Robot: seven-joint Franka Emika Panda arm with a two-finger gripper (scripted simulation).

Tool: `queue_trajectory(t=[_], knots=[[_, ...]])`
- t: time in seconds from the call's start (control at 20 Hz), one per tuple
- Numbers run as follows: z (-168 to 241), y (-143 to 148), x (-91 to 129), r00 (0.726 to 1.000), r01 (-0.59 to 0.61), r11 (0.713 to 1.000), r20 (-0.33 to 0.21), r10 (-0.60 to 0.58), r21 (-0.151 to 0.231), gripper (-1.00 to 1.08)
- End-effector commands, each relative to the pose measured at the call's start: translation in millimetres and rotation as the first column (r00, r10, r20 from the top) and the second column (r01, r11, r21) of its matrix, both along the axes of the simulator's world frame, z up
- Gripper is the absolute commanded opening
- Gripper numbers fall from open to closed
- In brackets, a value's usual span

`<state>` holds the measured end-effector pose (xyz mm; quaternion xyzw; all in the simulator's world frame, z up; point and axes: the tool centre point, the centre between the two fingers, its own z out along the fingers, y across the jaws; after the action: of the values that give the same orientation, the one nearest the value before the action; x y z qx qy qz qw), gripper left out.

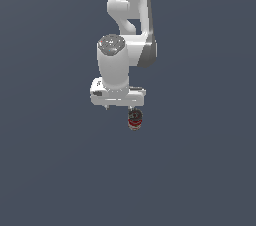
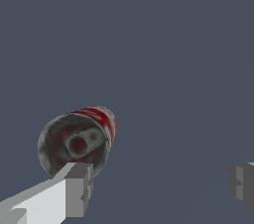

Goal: Pick up the object and move it to a goal position.

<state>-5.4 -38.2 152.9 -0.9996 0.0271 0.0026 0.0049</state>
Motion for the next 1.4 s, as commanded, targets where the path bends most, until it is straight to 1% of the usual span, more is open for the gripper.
queue_trajectory(t=[0.0,0.45,0.7,0.95,1.15,1.35], knots=[[0.0,0.0,0.0,1.0,0.0,1.0,0.0,0.0,0.0,1.0],[-1.0,15.7,-2.6,0.998,-0.058,0.998,-0.023,0.058,0.009,1.0],[-1.4,16.1,-2.4,0.998,-0.062,0.998,-0.022,0.062,0.009,1.0],[-4.8,23.8,-1.5,0.993,-0.115,0.993,-0.019,0.115,0.006,1.0],[-10.2,35.6,-0.2,0.981,-0.195,0.981,-0.012,0.195,0.002,1.0],[-17.1,51.3,1.0,0.954,-0.299,0.954,-0.004,0.299,-0.003,1.0]])
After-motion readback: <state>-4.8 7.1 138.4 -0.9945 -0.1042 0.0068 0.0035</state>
